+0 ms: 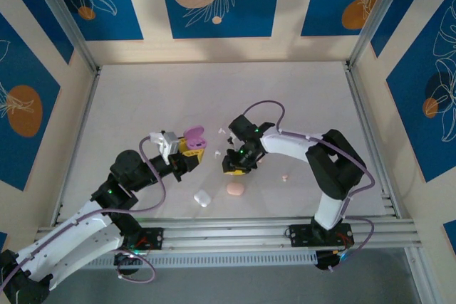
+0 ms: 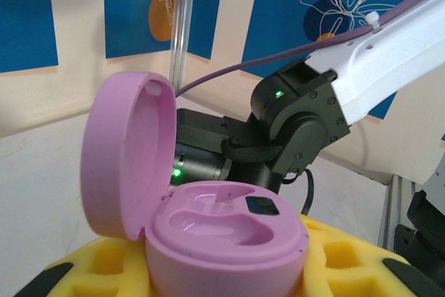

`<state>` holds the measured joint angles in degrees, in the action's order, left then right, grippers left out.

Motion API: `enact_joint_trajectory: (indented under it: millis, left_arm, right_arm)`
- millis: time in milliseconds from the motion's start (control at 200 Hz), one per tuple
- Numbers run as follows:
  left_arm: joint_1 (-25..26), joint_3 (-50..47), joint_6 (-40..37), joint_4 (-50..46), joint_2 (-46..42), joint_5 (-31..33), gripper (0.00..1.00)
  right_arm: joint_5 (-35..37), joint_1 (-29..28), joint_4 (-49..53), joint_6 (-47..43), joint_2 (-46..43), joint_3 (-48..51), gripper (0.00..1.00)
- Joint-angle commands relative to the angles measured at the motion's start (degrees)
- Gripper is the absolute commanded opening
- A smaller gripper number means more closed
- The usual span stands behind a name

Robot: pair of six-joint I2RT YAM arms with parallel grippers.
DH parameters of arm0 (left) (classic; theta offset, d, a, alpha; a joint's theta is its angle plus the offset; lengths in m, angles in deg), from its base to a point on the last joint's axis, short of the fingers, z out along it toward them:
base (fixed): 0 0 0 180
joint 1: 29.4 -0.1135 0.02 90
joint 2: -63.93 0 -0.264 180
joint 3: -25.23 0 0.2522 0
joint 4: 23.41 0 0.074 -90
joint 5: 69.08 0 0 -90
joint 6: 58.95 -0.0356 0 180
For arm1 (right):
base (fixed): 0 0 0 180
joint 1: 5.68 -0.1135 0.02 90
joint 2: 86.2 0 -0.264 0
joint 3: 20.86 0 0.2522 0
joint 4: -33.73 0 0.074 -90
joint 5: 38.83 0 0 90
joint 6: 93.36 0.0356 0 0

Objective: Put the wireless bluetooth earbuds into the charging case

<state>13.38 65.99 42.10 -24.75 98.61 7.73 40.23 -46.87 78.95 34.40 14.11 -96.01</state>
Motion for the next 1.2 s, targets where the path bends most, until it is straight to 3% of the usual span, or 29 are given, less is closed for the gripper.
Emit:
enact_joint_trajectory:
  millis: [0, 270, 745, 1191]
  left_arm:
    - [0.16, 1.74, 0.70, 1.47, -0.20, 0.09, 0.27]
    - [0.28, 1.82, 0.76, 1.55, 0.02, 0.19, 0.27]
    - [0.20, 1.91, 0.63, 1.15, -0.12, 0.17, 0.27]
    - [0.25, 1.74, 0.50, 0.96, -0.57, 0.19, 0.27]
  right_arm:
    - [3.87, 1.68, 1.41, -1.23, -3.14, 0.05, 0.34]
    - [2.22, 2.01, 4.87, -7.04, 1.62, -2.79, 0.35]
    - [11.14, -2.35, 13.36, -5.38, 9.47, -12.23, 0.37]
    - [13.10, -4.11, 18.50, -5.50, 13.85, -17.16, 0.29]
